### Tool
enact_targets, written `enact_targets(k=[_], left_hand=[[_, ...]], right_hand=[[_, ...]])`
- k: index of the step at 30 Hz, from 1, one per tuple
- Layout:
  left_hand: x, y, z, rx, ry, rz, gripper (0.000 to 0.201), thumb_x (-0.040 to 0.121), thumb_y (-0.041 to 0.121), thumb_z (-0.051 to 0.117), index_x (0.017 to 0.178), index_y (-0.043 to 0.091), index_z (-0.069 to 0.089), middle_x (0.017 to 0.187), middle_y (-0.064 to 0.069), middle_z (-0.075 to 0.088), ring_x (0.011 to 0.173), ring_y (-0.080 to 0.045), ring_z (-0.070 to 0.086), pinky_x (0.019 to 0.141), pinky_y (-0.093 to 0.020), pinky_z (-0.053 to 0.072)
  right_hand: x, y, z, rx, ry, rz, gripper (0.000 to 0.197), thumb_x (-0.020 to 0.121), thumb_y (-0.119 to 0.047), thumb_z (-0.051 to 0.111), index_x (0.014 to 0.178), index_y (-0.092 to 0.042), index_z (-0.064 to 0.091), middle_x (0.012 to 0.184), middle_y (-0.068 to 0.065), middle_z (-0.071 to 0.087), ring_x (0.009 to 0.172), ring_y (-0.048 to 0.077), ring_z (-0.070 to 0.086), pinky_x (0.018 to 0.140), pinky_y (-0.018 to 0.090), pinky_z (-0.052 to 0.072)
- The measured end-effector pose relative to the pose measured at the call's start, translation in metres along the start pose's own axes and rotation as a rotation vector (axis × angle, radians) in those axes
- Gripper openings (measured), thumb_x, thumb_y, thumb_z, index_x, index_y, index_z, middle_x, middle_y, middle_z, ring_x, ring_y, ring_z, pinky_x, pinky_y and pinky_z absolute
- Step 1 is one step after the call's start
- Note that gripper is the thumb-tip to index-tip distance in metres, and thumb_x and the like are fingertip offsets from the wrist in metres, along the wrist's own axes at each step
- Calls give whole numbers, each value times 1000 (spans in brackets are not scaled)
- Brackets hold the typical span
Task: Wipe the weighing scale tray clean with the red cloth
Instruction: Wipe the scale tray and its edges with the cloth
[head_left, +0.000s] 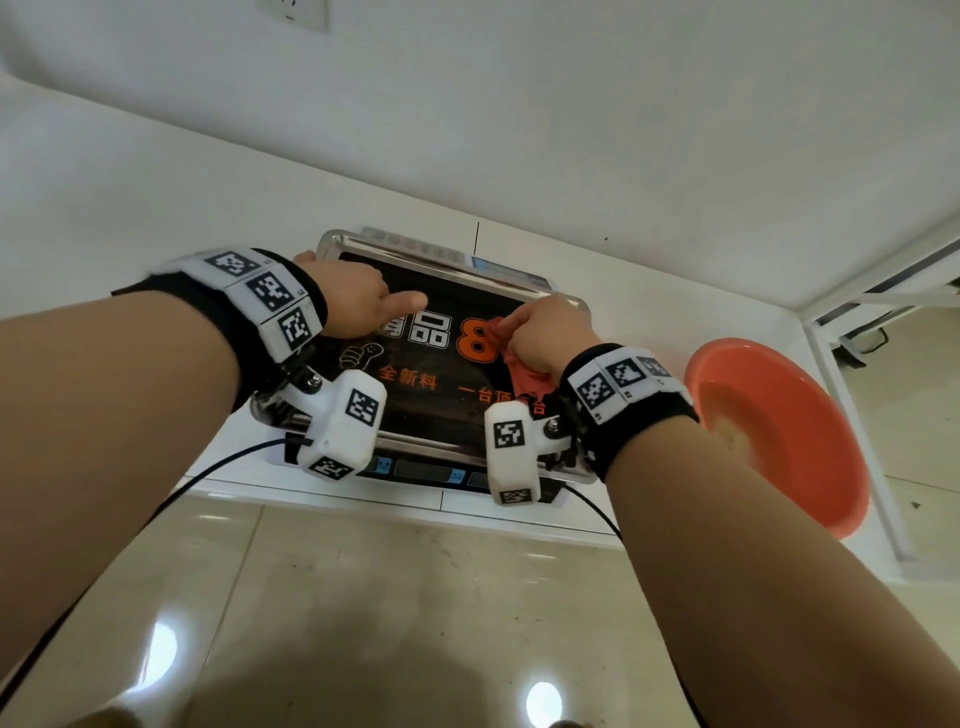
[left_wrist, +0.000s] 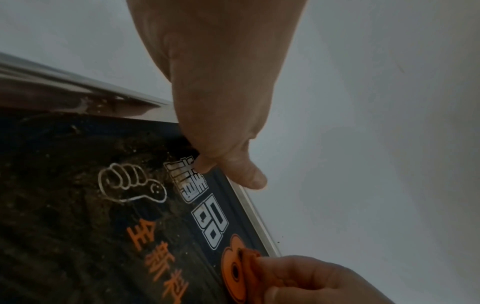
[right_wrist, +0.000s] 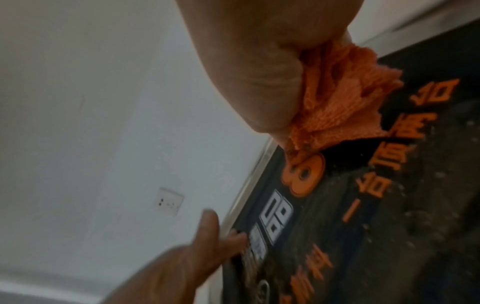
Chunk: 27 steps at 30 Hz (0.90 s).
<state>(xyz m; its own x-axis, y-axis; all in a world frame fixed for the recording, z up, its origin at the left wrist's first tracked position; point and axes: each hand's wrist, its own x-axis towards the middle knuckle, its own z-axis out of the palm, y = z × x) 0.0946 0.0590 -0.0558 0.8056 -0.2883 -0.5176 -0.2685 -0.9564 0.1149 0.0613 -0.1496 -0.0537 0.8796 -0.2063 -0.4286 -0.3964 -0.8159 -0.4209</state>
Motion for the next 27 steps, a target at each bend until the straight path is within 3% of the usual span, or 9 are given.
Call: enact_targets(k=[5,9,13,15,17,19,21,24,27], left_hand=[[7,0,3,-27,55,-21,100,84,70,-8,102,7,68,140,-6,53,129,-24,47,114,-50,17],[8,-1,4,-46,43,-30,98,86,68,-7,112,7,65,144,-4,49,131,-24,45,114,-49,17],[10,-1,6,-34,21,-32,85,92,62,0,117,10,62,147,-5,45,135,-24,41,115,-49,15],[10,-1,5,-42,12,-40,79,94,59,4,123,11,59,148,-5,43,137,-24,38,115,-48,16],[11,-1,5,-56,14,-53,74,96,56,6,134,11,51,150,-4,41,138,-23,37,115,-47,18],[9,0,4,-74,17,-57,71,97,55,9,138,12,48,150,-4,40,138,-23,38,114,-45,21],[8,0,4,-94,15,-52,69,98,53,10,138,12,48,150,-5,40,136,-24,39,111,-43,25],[6,0,4,-111,13,-44,67,99,50,11,137,11,49,149,-6,41,134,-24,43,108,-40,29],[6,2,3,-103,15,-48,66,99,50,12,137,12,50,149,-6,42,133,-24,44,107,-39,31]], right_hand=[[-7,-18,11,-19,-112,26,26,99,-24,59,121,-15,69,97,3,71,80,18,65,75,32,56],[-10,-19,5,28,-127,-11,22,92,-14,67,112,-13,75,112,6,73,106,23,67,99,39,53],[-1,-29,4,10,-198,87,37,97,-18,61,133,-14,63,132,10,65,122,27,60,107,42,47],[-7,-32,10,-36,-277,69,38,98,-19,59,136,-17,60,125,9,66,111,26,63,92,38,54],[-14,-28,14,-1,-267,-33,29,93,-19,64,121,-17,72,96,0,70,83,17,64,64,26,52],[-16,-20,10,55,-190,-90,20,89,-10,65,96,-24,78,79,-10,67,72,9,62,58,17,48],[-19,-12,-1,102,-101,-45,31,90,0,62,84,-29,71,74,-17,63,70,1,62,56,11,50],[-10,5,-12,78,-19,28,19,91,-5,64,100,-19,75,91,-5,72,90,13,69,90,27,57],[-14,14,-6,153,-61,115,18,98,-9,57,109,-11,72,111,4,74,84,9,68,77,21,57]])
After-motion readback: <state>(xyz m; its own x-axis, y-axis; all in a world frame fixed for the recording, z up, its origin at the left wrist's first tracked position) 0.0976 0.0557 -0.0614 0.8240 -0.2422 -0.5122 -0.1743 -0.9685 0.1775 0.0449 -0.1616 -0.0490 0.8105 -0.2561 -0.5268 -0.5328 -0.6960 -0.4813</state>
